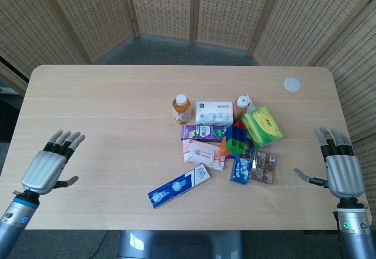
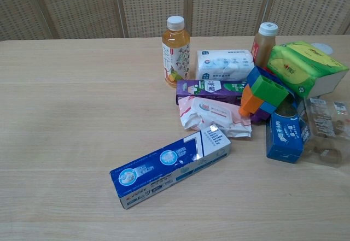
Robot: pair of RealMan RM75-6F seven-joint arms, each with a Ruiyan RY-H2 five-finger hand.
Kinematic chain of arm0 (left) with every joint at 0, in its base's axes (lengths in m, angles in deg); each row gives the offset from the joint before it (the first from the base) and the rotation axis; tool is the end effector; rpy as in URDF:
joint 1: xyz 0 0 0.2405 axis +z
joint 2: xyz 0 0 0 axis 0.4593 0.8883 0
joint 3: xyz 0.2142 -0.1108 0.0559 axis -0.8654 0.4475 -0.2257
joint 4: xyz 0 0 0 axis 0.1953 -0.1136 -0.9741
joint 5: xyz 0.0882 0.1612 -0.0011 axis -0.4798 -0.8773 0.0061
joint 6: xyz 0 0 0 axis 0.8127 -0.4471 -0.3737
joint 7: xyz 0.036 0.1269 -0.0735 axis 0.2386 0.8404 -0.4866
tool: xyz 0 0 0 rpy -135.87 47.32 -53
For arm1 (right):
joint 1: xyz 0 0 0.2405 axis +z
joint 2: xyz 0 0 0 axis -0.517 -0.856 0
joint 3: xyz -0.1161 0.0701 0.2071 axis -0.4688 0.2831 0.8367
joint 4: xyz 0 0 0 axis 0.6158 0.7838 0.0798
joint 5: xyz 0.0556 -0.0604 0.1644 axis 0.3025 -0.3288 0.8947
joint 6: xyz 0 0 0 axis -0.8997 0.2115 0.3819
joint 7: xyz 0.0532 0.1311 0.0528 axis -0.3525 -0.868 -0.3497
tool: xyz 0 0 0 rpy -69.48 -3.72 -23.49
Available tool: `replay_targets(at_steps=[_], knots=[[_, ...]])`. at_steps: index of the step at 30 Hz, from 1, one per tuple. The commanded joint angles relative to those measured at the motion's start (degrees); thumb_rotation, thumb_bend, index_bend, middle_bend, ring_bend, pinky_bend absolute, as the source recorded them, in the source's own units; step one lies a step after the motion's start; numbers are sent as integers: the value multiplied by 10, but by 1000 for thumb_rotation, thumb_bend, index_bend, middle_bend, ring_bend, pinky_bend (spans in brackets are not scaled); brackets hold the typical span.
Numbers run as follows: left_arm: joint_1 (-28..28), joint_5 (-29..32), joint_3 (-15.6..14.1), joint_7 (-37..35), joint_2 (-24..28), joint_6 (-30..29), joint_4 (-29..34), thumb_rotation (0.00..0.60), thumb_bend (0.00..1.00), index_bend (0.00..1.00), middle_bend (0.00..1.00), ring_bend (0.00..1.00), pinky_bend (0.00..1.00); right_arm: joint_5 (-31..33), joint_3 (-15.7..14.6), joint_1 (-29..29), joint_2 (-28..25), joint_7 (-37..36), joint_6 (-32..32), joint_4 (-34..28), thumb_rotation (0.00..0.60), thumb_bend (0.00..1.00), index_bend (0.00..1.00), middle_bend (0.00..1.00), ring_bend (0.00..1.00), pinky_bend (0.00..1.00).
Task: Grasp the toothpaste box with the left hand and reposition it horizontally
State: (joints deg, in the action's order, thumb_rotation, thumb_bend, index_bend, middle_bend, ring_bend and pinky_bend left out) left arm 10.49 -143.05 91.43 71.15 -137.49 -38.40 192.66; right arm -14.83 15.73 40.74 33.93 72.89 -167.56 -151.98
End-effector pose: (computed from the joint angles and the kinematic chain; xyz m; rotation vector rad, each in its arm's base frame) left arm -0.2256 0.2248 0.1406 -1.7765 -0.8324 -0.8392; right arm -0.2690 -0.2216 0.1768 1.3879 -0.7199 0.9068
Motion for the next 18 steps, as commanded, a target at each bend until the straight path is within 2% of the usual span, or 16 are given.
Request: replay_targets(at_steps=[1,12,18], knots=[[-52,-2,2,-9,-18,71,-3,600,204,1,4,0,0,1,1,-1,-5,2,-1,-4,313,31,0,0,0,0],[-170,-19,18,-23,-85,204,-19,600,202,0,0,0,0,10,0,-17,-16,7,-15,-16,314,30,0,0,0,0],[-211,-33,19,-9,-141,230,-36,600,202,0,0,0,0,12,0,-23,-23,6,-20,-22,317,30,0,0,0,0]])
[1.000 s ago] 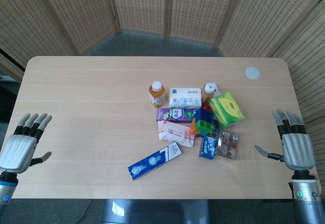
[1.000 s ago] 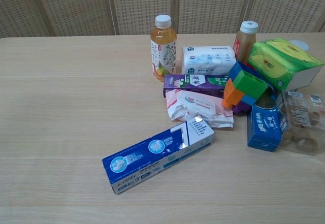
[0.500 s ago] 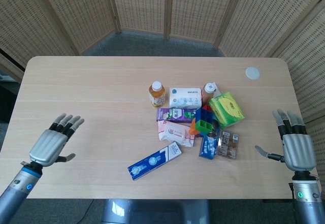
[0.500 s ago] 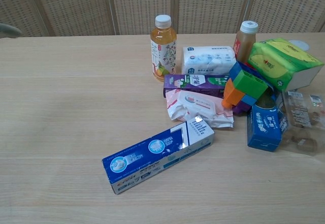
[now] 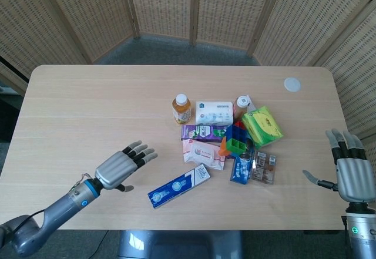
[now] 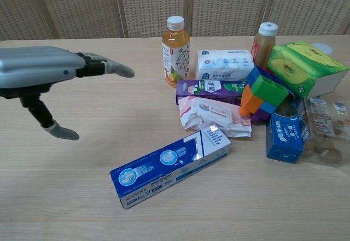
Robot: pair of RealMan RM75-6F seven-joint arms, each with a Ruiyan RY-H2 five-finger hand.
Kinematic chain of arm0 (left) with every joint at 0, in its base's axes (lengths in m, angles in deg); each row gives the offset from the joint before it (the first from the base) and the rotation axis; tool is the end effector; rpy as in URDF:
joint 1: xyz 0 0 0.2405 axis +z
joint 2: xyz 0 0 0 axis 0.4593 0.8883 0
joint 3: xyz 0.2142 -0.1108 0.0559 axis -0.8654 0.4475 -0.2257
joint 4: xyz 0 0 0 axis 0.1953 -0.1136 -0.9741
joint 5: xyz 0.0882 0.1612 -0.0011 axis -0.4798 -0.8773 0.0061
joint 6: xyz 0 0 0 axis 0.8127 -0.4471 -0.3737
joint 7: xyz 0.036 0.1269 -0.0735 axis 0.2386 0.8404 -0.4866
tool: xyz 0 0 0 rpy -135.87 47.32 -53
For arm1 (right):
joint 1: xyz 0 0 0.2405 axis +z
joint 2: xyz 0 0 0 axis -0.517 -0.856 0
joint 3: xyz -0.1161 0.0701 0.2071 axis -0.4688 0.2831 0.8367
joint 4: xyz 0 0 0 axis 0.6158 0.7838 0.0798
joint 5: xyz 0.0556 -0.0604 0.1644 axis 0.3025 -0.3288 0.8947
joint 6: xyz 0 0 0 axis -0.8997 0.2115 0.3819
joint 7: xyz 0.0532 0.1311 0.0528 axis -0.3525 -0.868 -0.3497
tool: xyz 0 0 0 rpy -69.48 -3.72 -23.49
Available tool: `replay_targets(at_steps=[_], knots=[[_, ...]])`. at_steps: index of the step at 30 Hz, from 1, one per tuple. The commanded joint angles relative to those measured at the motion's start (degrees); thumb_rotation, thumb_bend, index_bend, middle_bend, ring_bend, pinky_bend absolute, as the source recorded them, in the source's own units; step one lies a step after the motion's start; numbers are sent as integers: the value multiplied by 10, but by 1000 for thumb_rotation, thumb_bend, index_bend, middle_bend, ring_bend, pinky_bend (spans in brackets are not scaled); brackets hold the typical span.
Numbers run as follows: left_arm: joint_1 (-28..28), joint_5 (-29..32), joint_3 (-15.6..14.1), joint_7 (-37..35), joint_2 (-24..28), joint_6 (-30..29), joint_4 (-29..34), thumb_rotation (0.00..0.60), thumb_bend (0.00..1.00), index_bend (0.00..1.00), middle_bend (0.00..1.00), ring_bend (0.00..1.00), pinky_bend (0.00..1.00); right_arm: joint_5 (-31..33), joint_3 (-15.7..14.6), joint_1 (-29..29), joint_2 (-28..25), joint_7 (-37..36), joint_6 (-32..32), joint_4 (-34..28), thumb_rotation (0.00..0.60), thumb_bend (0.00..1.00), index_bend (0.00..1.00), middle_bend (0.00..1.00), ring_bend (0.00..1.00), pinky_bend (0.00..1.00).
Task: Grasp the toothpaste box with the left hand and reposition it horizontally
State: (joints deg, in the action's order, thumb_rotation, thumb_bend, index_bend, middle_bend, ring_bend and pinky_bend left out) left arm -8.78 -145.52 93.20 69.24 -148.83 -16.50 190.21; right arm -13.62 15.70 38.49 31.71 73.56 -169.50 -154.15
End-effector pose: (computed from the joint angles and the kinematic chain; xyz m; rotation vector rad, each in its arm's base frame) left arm -0.1372 0.2614 0.0418 -2.2879 -0.7907 -0.9126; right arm -0.2744 -0.2097 0.1911 1.3371 -0.7217 0.8746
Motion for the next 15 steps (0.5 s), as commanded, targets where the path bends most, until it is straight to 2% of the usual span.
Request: replay_targets(at_steps=[1,15], knots=[[-23,-11,1,15,-38,12,-15,600,203,0,0,0,0,0,0,-2,-1,-2,-1,0,317,30,0,0,0,0],[-65,-2,-13,46,-161,28,-76,600,201,0,0,0,0,3,1,-8,-5,-16,-4,3,314,32,0,0,0,0]])
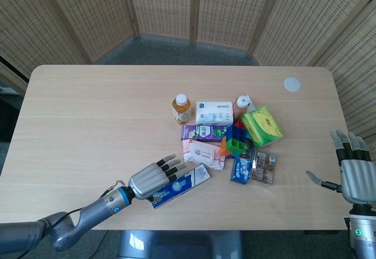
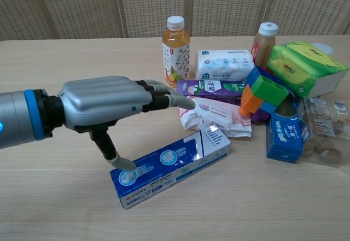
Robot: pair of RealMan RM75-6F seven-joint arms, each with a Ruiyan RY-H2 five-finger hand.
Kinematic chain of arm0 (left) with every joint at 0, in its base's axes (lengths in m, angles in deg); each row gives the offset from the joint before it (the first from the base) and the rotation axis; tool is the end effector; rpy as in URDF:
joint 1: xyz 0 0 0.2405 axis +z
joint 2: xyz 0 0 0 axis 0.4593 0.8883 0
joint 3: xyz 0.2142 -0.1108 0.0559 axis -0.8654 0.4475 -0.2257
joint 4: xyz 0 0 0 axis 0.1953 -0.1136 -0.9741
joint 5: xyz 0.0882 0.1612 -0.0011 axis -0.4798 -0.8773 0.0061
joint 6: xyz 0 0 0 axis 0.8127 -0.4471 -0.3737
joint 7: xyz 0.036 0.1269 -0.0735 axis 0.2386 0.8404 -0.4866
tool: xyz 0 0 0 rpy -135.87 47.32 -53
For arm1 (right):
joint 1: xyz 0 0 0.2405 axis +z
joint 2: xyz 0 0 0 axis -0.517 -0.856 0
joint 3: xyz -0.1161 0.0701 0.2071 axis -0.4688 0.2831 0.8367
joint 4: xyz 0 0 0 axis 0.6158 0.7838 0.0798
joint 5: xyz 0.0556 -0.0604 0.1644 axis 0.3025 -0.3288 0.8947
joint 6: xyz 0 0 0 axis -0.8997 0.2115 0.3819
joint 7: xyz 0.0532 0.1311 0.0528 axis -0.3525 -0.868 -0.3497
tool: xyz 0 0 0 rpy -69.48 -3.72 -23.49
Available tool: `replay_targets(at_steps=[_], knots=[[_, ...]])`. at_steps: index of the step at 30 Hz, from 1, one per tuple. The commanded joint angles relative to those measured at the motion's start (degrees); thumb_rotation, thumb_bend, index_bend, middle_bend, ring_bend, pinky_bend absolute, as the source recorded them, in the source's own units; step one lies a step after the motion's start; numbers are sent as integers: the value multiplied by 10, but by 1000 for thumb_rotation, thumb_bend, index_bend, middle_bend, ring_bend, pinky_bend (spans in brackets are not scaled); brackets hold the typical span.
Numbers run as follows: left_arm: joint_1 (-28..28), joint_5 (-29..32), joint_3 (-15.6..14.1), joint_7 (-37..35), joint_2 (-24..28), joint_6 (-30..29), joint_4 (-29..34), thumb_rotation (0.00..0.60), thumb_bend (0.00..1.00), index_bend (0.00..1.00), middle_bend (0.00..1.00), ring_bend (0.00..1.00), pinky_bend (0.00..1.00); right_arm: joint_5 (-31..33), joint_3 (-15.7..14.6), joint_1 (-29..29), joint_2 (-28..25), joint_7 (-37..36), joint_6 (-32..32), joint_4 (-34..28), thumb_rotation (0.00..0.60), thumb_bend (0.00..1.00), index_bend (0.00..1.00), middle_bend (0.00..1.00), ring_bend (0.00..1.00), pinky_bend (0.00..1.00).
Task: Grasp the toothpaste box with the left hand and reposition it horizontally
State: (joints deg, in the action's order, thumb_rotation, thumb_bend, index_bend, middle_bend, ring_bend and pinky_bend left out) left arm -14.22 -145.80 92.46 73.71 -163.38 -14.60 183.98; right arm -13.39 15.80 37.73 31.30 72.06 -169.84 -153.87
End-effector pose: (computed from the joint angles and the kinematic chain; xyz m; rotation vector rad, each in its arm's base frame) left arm -0.0952 0.2498 -0.0265 -2.4348 -0.7073 -1.0026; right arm -0.2785 -0.2064 0.1950 1.3181 -0.7356 0.8784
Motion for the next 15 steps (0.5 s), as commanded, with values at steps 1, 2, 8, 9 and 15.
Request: replay_targets(at_steps=[1,2,8,9,15], knots=[[-14,1,-8,2,-21,11,-19,600,201,0,0,0,0,1,0,-1,-1,-2,0,0,313,31,0,0,0,0],[-16,0,-9,2,-26,13,-24,600,202,0,0,0,0,1,0,-2,-1,-3,-1,0,314,30,0,0,0,0],[-28,-19,-26,17,-70,9,-68,600,202,0,0,0,0,2,0,-7,-2,-14,-4,3,314,31,0,0,0,0],[-29,-25,-29,26,-78,5,-78,600,201,0,0,0,0,3,0,-8,-2,-17,-4,4,311,31,0,0,0,0],[-22,-34,-41,72,-104,-18,-118,600,202,0,0,0,0,2,0,-13,-4,-28,-9,5,317,30,0,0,0,0]])
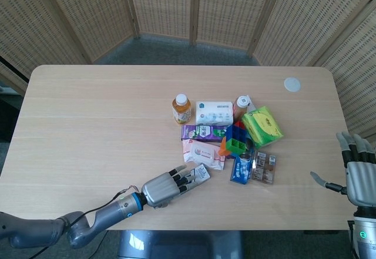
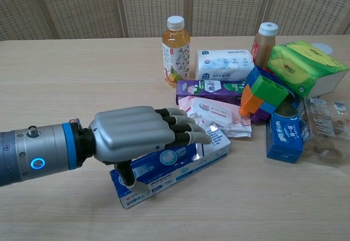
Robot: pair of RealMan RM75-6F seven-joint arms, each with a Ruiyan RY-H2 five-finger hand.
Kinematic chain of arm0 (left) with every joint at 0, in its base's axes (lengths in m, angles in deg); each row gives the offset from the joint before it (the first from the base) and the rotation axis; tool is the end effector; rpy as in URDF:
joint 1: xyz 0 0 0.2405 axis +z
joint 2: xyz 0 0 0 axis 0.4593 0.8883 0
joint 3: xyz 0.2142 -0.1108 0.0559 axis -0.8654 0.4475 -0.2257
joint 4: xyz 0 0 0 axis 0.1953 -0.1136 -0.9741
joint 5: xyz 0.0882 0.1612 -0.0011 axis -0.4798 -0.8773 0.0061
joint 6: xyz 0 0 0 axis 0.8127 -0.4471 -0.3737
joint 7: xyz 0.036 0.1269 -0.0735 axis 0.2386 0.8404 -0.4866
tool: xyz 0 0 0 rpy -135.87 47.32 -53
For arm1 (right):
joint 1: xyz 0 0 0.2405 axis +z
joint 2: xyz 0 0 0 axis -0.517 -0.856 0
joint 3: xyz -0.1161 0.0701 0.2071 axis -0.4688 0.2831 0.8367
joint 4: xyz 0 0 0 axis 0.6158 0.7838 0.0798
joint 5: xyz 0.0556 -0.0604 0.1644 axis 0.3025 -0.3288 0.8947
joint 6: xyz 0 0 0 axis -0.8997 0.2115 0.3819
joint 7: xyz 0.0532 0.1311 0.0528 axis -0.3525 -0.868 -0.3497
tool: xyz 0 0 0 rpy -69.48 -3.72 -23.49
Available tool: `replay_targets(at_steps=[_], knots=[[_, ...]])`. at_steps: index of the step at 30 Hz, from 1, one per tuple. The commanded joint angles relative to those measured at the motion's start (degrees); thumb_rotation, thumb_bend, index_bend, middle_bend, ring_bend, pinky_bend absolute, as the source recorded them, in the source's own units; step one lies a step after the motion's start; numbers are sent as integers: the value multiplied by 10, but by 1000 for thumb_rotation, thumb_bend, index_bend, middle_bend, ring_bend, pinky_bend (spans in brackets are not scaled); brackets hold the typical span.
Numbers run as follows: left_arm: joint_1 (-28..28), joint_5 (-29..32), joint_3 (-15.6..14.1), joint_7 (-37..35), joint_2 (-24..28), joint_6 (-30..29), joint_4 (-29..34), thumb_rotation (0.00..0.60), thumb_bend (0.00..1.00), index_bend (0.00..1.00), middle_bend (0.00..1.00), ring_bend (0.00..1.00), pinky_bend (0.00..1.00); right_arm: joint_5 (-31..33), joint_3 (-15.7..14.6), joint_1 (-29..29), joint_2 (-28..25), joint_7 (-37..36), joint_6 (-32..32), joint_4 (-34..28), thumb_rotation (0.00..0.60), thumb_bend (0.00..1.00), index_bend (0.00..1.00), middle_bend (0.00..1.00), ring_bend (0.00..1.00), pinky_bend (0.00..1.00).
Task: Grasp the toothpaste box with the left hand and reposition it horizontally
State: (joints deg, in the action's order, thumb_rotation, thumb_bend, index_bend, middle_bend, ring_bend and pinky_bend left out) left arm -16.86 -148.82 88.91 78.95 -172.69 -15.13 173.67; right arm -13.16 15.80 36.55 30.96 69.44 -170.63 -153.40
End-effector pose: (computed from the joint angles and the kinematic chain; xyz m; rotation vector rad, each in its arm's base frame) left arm -0.0945 0.2410 -0.0729 -2.5299 -0.4757 -0.9397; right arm -0.2841 -0.2005 0.1996 1.2864 -0.7610 0.8934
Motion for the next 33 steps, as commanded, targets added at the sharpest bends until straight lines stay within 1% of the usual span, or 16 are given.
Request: replay_targets(at_steps=[1,8,16,21,26,28,30,31,33], knots=[[7,-3,-6,27,-12,-18,-19,600,202,0,0,0,0,0,0,-2,-1,-3,-1,0,316,29,0,0,0,0],[27,27,-7,60,-7,-37,-32,600,204,0,0,0,0,-4,-2,-5,2,-13,-4,-2,314,30,0,0,0,0],[57,74,-2,81,24,-65,-34,600,202,0,0,0,0,-8,-2,-8,1,-20,-6,-11,315,31,0,0,0,0],[67,102,-5,73,35,-58,-31,600,202,0,0,0,0,-11,-3,-10,-1,-21,-8,-19,313,30,0,0,0,0],[66,99,-10,56,33,-57,-25,600,204,0,0,0,0,-14,-3,-10,-3,-18,-8,-26,313,29,0,0,0,0],[66,95,-12,49,30,-58,-23,600,203,16,10,0,0,-14,-2,-11,-5,-18,-9,-29,315,31,0,0,0,0],[64,89,-13,41,27,-60,-22,600,202,55,39,13,0,-14,-2,-12,-6,-19,-11,-30,315,32,0,0,0,0],[64,86,-14,38,25,-61,-22,600,203,77,59,35,0,-14,-2,-13,-6,-20,-11,-31,314,31,0,0,0,0],[62,78,-18,31,22,-62,-23,600,204,145,117,118,1,-13,-2,-14,-7,-22,-12,-30,314,30,0,0,0,0]])
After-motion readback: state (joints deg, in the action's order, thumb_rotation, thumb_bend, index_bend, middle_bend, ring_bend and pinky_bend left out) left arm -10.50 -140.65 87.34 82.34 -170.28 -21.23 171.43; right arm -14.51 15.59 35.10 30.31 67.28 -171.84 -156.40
